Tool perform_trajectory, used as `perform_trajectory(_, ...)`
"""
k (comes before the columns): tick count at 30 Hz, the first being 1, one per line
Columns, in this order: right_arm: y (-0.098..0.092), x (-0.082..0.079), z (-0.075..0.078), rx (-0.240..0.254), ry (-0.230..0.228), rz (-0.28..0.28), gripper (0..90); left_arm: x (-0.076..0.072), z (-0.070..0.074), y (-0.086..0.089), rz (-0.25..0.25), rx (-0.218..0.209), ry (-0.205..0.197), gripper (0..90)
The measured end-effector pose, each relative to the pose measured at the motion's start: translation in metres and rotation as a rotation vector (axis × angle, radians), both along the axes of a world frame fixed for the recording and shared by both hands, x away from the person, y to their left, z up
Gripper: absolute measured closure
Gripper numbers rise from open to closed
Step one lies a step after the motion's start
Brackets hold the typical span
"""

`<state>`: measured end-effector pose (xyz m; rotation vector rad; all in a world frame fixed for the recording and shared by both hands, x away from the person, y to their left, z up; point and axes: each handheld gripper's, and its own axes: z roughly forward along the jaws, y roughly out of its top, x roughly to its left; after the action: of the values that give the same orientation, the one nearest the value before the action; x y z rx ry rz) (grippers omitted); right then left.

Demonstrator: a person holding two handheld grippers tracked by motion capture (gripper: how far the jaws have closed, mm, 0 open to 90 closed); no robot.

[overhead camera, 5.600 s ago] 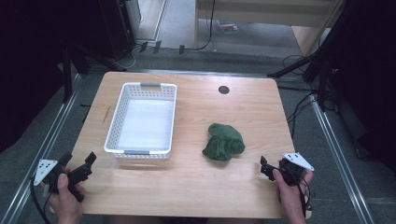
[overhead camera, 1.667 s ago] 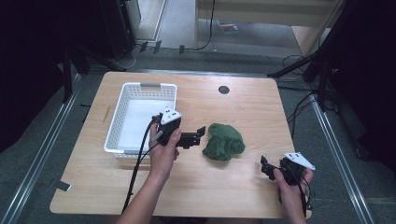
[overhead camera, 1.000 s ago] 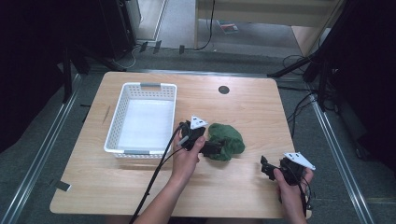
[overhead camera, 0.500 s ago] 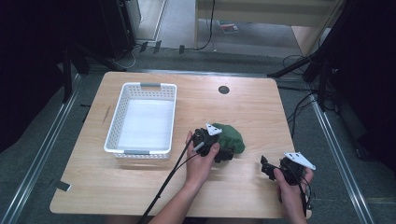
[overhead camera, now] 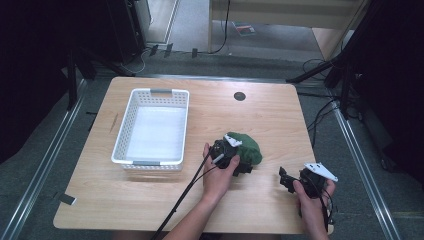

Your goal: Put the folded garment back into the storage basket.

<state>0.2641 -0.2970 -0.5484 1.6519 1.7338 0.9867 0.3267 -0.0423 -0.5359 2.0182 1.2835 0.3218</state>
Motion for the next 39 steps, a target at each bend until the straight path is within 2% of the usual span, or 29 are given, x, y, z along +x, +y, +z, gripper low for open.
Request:
perform_trajectory(3,0.000,0.000,0.000,0.002,0.003,-0.002,6.2,0.002,-0.004,-0.002,0.002,0.014,0.024,0.0)
perform_trajectory(7,0.000,0.000,0.000,0.002,0.002,-0.003,6.2,0.002,-0.006,-0.005,0.014,0.020,0.018,0.0)
perform_trajectory(10,0.000,0.000,0.000,0.004,0.004,-0.004,6.2,0.002,-0.007,-0.007,0.020,0.039,0.006,0.0)
perform_trajectory(13,0.000,0.000,0.000,0.003,0.005,-0.003,6.2,0.001,-0.008,-0.010,0.011,0.080,-0.015,0.5)
perform_trajectory(16,0.000,0.000,0.000,0.002,0.004,-0.005,6.2,-0.002,-0.009,-0.012,0.011,0.110,-0.041,6.7)
perform_trajectory(21,0.000,0.000,0.000,0.001,0.005,-0.004,6.2,-0.002,-0.006,-0.009,0.003,0.086,-0.038,15.5)
perform_trajectory(22,0.000,0.000,0.000,0.001,0.005,-0.005,6.2,-0.001,-0.004,-0.006,-0.001,0.066,-0.025,16.9)
perform_trajectory(23,0.000,0.000,0.000,0.001,0.005,-0.005,6.2,-0.001,-0.004,-0.006,-0.001,0.066,-0.025,17.8)
perform_trajectory(25,0.000,0.000,0.000,0.005,0.006,-0.006,6.2,-0.001,0.000,-0.003,0.003,0.037,-0.022,20.4)
perform_trajectory(29,0.000,0.000,0.000,0.004,0.006,-0.005,6.2,-0.001,0.009,0.003,0.003,0.010,-0.036,22.6)
perform_trajectory(30,0.000,0.000,0.000,0.003,0.006,-0.004,6.2,-0.002,0.012,0.004,0.004,-0.009,-0.040,22.7)
perform_trajectory(32,0.000,0.000,0.000,0.002,0.006,-0.004,6.2,-0.003,0.017,0.008,0.005,-0.010,-0.053,22.7)
perform_trajectory(39,0.000,0.000,0.000,0.001,0.007,-0.006,6.2,-0.007,0.036,0.017,0.009,-0.061,-0.084,22.6)
